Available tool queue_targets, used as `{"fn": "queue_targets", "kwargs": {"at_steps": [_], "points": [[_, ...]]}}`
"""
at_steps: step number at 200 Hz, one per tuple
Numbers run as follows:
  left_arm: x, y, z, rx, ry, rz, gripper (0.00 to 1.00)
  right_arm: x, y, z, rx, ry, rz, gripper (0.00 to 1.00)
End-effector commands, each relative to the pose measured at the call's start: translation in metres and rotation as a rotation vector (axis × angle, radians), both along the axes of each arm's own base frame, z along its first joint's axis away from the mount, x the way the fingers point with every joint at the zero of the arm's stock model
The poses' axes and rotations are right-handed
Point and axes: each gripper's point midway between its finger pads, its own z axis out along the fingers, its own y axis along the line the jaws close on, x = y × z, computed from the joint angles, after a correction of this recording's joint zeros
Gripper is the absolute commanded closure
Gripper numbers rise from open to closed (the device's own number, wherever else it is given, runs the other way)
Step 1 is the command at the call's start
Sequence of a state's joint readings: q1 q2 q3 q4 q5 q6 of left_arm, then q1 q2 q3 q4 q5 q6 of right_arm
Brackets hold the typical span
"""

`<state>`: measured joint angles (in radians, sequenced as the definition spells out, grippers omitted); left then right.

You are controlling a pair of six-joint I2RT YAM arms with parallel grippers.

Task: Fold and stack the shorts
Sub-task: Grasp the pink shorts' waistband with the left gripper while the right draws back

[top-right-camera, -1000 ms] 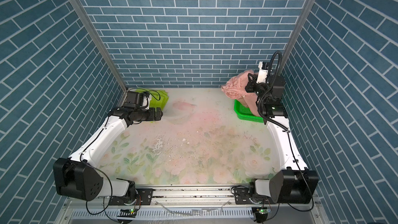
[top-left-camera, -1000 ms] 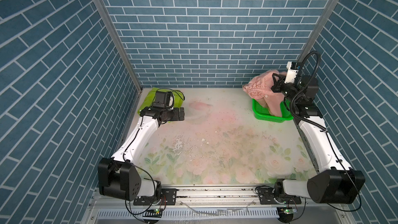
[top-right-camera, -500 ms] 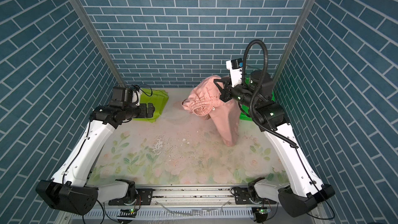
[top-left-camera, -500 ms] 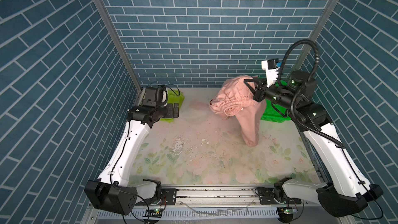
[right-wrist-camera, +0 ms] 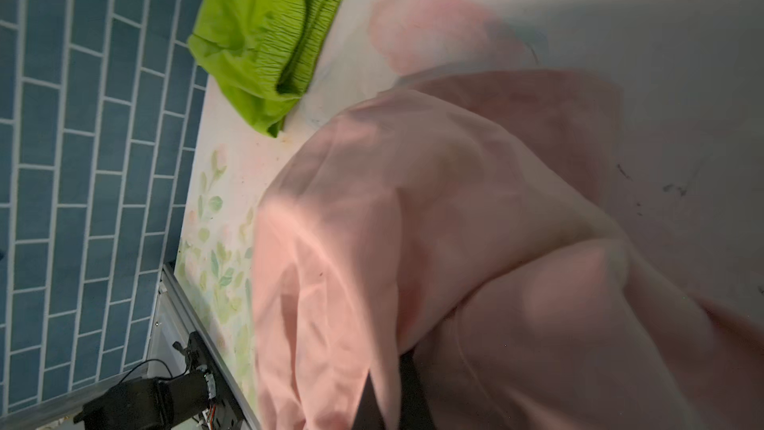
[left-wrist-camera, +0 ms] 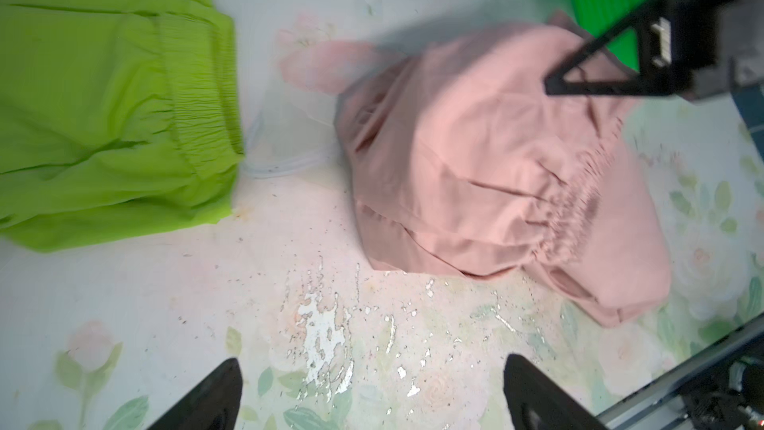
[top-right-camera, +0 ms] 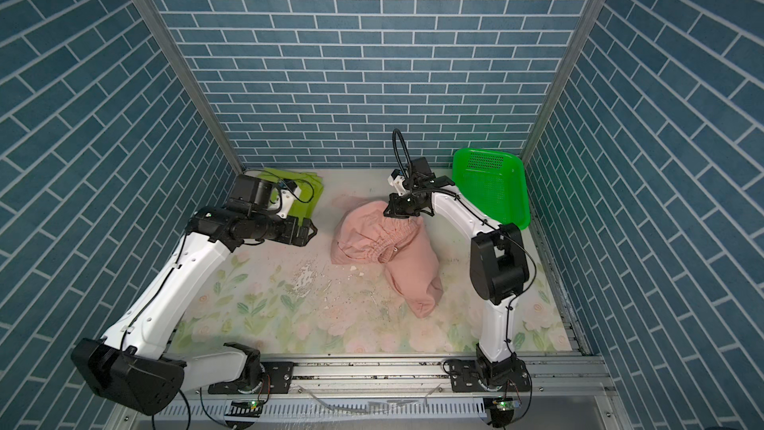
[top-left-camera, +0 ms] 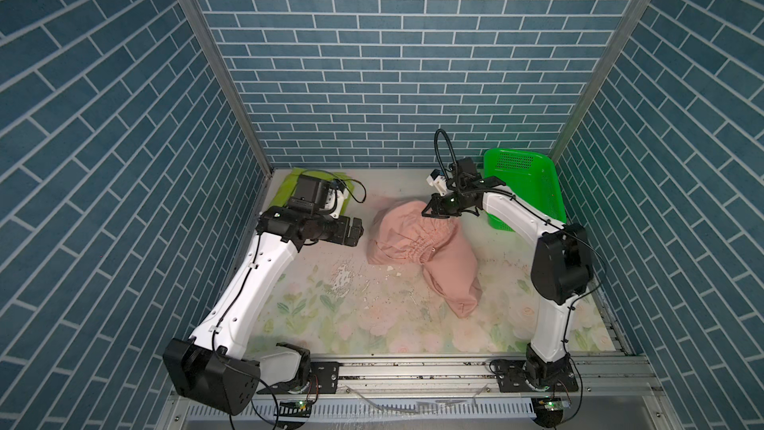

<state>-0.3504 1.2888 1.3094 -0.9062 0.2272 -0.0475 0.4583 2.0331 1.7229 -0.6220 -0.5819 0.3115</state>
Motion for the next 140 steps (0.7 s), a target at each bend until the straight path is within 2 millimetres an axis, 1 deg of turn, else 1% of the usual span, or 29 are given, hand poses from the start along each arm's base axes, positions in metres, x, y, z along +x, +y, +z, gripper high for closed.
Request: {"fn": "queue_targets", "kwargs": {"at_steps": [1, 14, 27, 44, 46, 49, 50, 53, 57, 69, 85, 97, 121, 140], "points": [[-0.008, -0.037, -0.025, 0.06, 0.001, -0.177, 0.0, 0.02, 0.007, 0.029, 0.085, -0.011, 0.012, 0.83], [-0.013, -0.051, -0.04, 0.153, -0.012, -0.249, 0.0, 0.03, 0.005, 0.035, 0.09, -0.024, 0.003, 0.68], [-0.011, -0.061, -0.053, 0.242, -0.036, -0.296, 0.0, 0.036, -0.002, 0.045, 0.103, -0.044, -0.008, 0.58], [-0.008, -0.078, -0.065, 0.321, -0.078, -0.354, 0.0, 0.037, -0.017, 0.062, 0.136, -0.066, -0.031, 0.55], [-0.007, -0.08, -0.066, 0.328, -0.084, -0.361, 0.0, 0.037, -0.02, 0.061, 0.137, -0.063, -0.037, 0.55], [-0.006, -0.083, -0.068, 0.344, -0.096, -0.368, 0.0, 0.036, -0.024, 0.062, 0.142, -0.065, -0.045, 0.54], [-0.006, -0.084, -0.068, 0.347, -0.1, -0.371, 0.0, 0.036, -0.026, 0.066, 0.145, -0.074, -0.048, 0.54], [-0.005, -0.088, -0.069, 0.356, -0.112, -0.38, 0.0, 0.035, -0.03, 0.064, 0.146, -0.067, -0.057, 0.54], [-0.004, -0.092, -0.069, 0.362, -0.129, -0.391, 0.0, 0.034, -0.036, 0.067, 0.151, -0.077, -0.068, 0.54], [0.0, -0.104, -0.069, 0.367, -0.164, -0.421, 0.0, 0.025, -0.053, 0.073, 0.161, -0.095, -0.094, 0.53], [0.003, -0.12, -0.068, 0.354, -0.181, -0.474, 0.0, 0.005, -0.076, 0.073, 0.156, -0.098, -0.129, 0.52], [0.004, -0.131, -0.069, 0.378, -0.187, -0.518, 0.0, -0.012, -0.091, 0.071, 0.158, -0.098, -0.157, 0.52], [0.004, -0.147, -0.086, 0.475, -0.173, -0.595, 0.0, -0.044, -0.113, 0.065, 0.182, -0.1, -0.217, 0.51], [0.006, -0.157, -0.101, 0.516, -0.173, -0.626, 0.0, -0.067, -0.123, 0.063, 0.195, -0.111, -0.243, 0.5]]}}
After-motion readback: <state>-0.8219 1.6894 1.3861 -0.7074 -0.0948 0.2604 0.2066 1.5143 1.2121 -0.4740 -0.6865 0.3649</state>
